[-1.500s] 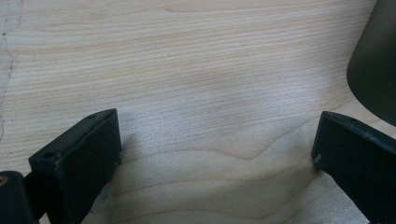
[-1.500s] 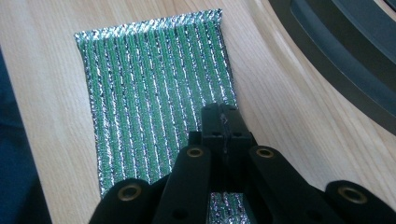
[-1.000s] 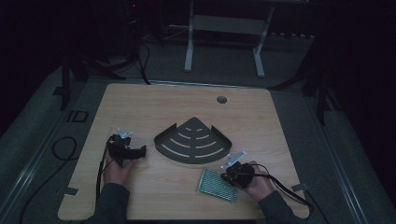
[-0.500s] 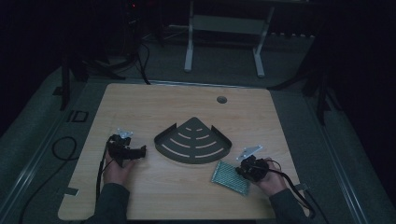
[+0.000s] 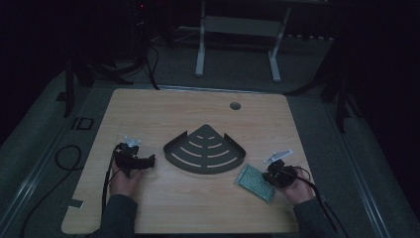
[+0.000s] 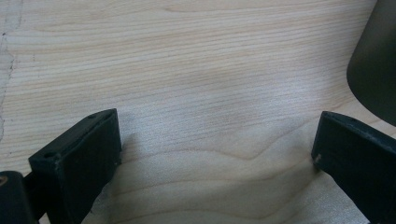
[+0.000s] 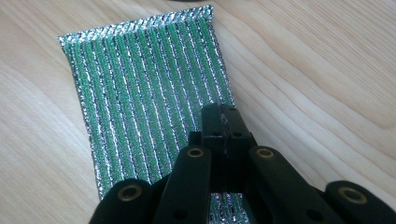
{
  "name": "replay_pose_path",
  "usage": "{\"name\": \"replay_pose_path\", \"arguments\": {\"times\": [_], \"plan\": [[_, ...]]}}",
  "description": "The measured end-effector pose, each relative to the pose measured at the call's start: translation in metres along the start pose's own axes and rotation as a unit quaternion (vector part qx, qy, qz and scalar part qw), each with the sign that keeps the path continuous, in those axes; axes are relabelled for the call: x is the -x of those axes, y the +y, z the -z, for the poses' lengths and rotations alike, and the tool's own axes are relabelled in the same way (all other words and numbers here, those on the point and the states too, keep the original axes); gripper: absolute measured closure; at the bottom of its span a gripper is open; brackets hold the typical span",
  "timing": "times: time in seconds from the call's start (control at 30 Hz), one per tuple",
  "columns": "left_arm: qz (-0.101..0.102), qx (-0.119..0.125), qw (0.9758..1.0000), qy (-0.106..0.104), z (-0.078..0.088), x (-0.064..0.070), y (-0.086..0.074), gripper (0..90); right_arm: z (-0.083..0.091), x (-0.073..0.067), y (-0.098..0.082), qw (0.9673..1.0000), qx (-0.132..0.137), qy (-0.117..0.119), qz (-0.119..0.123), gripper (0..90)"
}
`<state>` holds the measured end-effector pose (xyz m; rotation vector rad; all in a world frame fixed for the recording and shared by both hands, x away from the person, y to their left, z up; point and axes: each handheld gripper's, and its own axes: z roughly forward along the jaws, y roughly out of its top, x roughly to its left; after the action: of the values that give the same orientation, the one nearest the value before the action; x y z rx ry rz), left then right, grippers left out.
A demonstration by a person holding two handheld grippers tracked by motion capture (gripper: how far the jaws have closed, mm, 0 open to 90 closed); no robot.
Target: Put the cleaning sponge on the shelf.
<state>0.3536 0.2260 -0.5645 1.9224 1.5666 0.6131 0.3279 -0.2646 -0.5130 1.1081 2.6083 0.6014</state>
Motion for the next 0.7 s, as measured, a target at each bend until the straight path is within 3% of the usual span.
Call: {"name": "replay_pose_path", "arguments": {"times": [0.17, 0.37, 0.57, 0.7], "plan": [[0.000, 0.000, 1.0000, 0.001, 0.000, 0.000, 0.000, 1.8, 0.003, 0.004, -0.005, 0.9998, -0.009, -0.003, -0.015, 90.0], [0.000, 0.000, 1.0000, 0.001, 0.000, 0.000, 0.000, 1.8, 0.009, 0.001, -0.007, 0.9999, -0.008, 0.006, -0.013, 89.4], [0.000, 0.000, 1.0000, 0.000, 0.000, 0.000, 0.000, 1.7, 0.014, 0.006, 0.000, 0.9997, -0.002, 0.008, -0.021, 86.8], [0.000, 0.000, 1.0000, 0.000, 0.000, 0.000, 0.000, 1.8, 0.013, 0.011, 0.010, 0.9994, -0.017, 0.019, -0.022, 81.0]]}}
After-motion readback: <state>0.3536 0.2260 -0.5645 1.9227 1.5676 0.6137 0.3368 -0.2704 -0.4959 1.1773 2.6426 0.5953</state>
